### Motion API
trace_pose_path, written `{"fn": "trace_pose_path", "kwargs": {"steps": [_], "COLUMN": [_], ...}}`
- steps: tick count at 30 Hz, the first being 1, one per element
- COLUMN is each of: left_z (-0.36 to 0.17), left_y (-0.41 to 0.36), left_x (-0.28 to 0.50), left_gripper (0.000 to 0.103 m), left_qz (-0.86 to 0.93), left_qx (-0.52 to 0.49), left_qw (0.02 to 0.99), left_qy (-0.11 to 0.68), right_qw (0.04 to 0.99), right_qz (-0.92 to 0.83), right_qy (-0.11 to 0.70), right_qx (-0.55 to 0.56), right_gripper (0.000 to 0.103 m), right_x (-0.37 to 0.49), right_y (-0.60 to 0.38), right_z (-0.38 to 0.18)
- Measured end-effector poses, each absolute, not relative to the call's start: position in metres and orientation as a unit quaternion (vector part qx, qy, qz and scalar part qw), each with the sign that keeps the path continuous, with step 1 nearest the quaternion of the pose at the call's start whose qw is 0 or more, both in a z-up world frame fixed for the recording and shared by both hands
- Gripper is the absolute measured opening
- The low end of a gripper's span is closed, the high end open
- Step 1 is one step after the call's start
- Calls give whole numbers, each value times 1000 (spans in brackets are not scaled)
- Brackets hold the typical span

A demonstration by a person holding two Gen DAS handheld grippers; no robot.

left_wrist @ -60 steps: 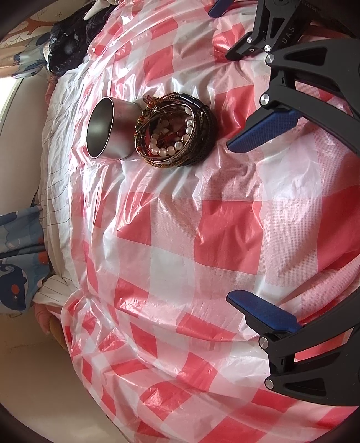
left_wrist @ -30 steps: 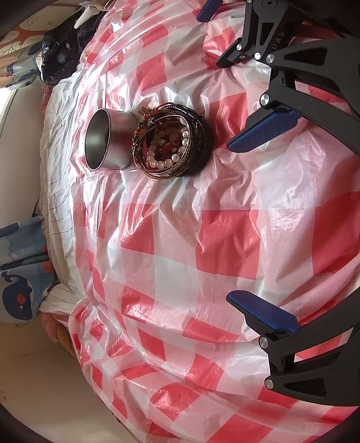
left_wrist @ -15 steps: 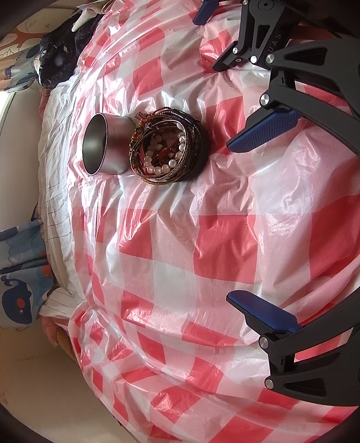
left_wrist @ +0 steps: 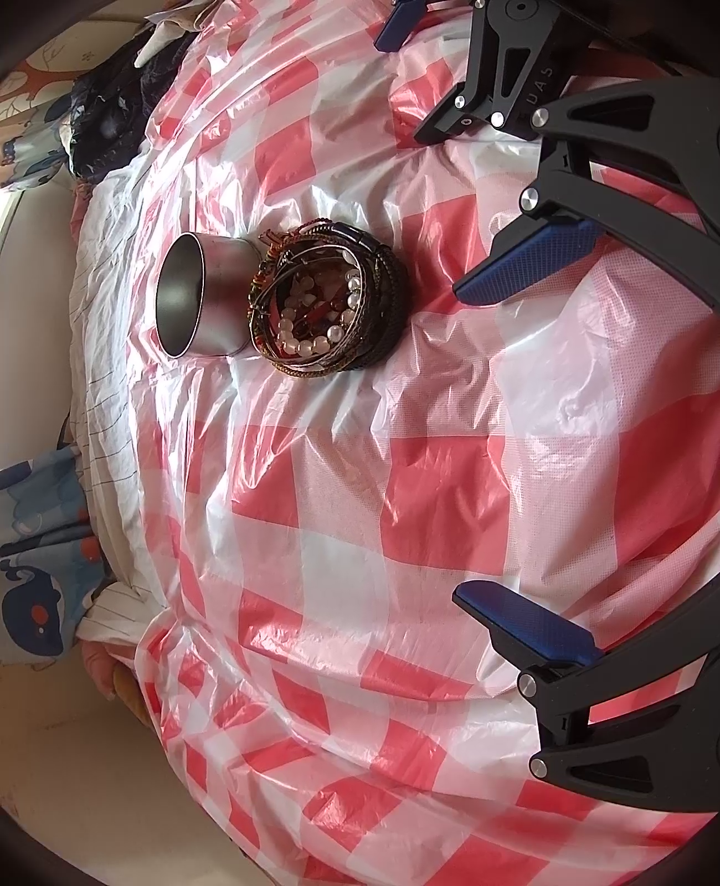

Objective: Organize jewelry

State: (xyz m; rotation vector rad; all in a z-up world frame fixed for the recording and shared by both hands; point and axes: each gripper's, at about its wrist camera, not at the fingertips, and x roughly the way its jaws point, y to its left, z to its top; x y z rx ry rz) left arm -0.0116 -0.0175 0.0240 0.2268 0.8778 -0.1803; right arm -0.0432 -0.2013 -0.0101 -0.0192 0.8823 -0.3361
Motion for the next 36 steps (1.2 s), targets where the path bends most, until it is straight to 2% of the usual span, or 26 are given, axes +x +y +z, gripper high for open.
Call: {"fn": "trace_pose_path", "kwargs": {"steps": [9,18,20,21,23,25,30,32,33,35,36], "left_z": [23,28,29,29,31,31,32,32,32,32,32], "left_y": [-3,28,33,35,38,40,41,41,41,41,41], "left_x": [-3,9,11,11,12,13,13,13,13,13,13], "left_gripper": [96,96,96,96,96,96,96,96,96,96,96], "left_qz": [-61,-27,-24,-23,-20,-22,-23,-24,-24,-23,-23], "left_qx": [93,44,31,28,25,21,16,15,14,15,14], "left_qw": [896,897,897,897,898,898,897,897,897,897,898], "left_qy": [431,439,440,440,438,439,440,440,440,440,440], "right_qw": [905,933,934,932,930,923,913,909,907,909,912], "right_qz": [-134,-12,14,18,21,34,41,47,56,61,62], "right_qy": [404,360,358,361,368,383,406,414,417,412,406], "right_qx": [-13,10,17,13,3,9,13,11,12,11,11], "right_gripper": [96,94,84,75,71,55,41,28,18,13,6], "right_x": [-45,-36,-25,-18,-3,12,35,41,44,42,38], "right_y": [-196,-170,-166,-162,-157,-157,-159,-158,-158,-156,-155], "right_z": [-1,29,36,38,40,37,26,23,21,22,26]}}
